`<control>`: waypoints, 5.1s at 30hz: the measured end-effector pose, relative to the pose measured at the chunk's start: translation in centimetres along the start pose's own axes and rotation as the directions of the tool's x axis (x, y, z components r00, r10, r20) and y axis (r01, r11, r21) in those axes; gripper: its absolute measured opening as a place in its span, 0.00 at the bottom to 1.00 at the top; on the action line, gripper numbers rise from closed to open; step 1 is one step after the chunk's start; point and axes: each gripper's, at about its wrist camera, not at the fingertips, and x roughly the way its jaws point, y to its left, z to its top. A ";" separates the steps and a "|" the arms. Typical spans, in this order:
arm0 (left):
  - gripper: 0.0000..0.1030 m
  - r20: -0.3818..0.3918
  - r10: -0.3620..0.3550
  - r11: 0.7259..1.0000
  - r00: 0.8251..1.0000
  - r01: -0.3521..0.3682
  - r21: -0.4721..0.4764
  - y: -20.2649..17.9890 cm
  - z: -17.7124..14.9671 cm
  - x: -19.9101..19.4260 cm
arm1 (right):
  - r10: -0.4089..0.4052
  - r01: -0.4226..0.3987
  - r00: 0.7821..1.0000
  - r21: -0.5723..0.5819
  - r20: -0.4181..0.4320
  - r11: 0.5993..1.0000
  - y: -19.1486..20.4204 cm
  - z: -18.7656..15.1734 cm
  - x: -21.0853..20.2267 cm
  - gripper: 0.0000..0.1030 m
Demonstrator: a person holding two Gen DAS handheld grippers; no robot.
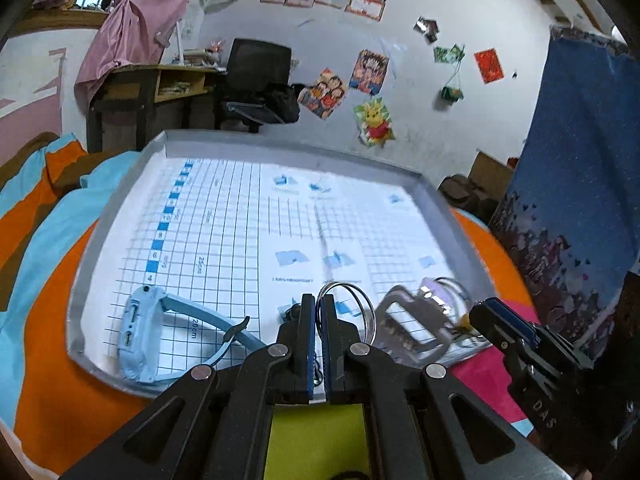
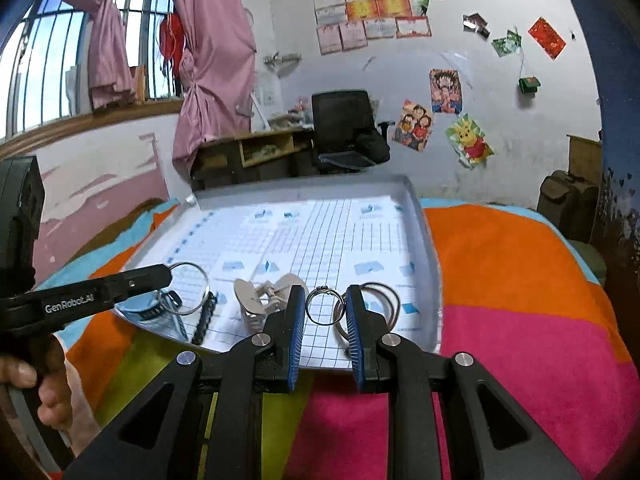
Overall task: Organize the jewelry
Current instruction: 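Lower both held rings into the tray and open both grippers, then withdraw both open grippers from the tray back over the bedspread, then move both open grippers toward the remaining silver ring and white tag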
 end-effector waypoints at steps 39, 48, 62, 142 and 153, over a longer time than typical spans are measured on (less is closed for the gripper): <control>1.00 0.230 0.136 0.990 0.964 -0.140 0.001 -2.1 0.0 -11.6 | -0.049 0.041 0.994 0.084 0.098 0.996 -1.1 2.3 -7.7 0.87; 1.00 0.300 0.163 0.986 0.940 -0.164 -0.024 -1.9 -2.6 -17.7 | -0.007 -0.007 0.984 0.080 0.176 0.997 0.0 1.9 -13.6 0.99; 1.00 0.324 0.189 0.982 0.927 -0.176 -0.069 -0.6 -8.5 -25.3 | 0.003 -0.011 0.970 0.029 0.244 1.000 3.9 -1.2 -23.4 0.99; 1.00 0.052 0.140 0.988 0.989 -0.143 0.061 1.8 -19.0 -23.3 | 0.010 -0.008 0.996 0.017 -0.092 1.000 6.1 -10.4 -23.2 0.99; 1.00 0.032 0.136 0.986 0.990 -0.138 0.092 1.8 -18.6 -20.2 | 0.049 -0.045 0.990 0.038 -0.130 0.998 4.4 -10.2 -18.9 0.99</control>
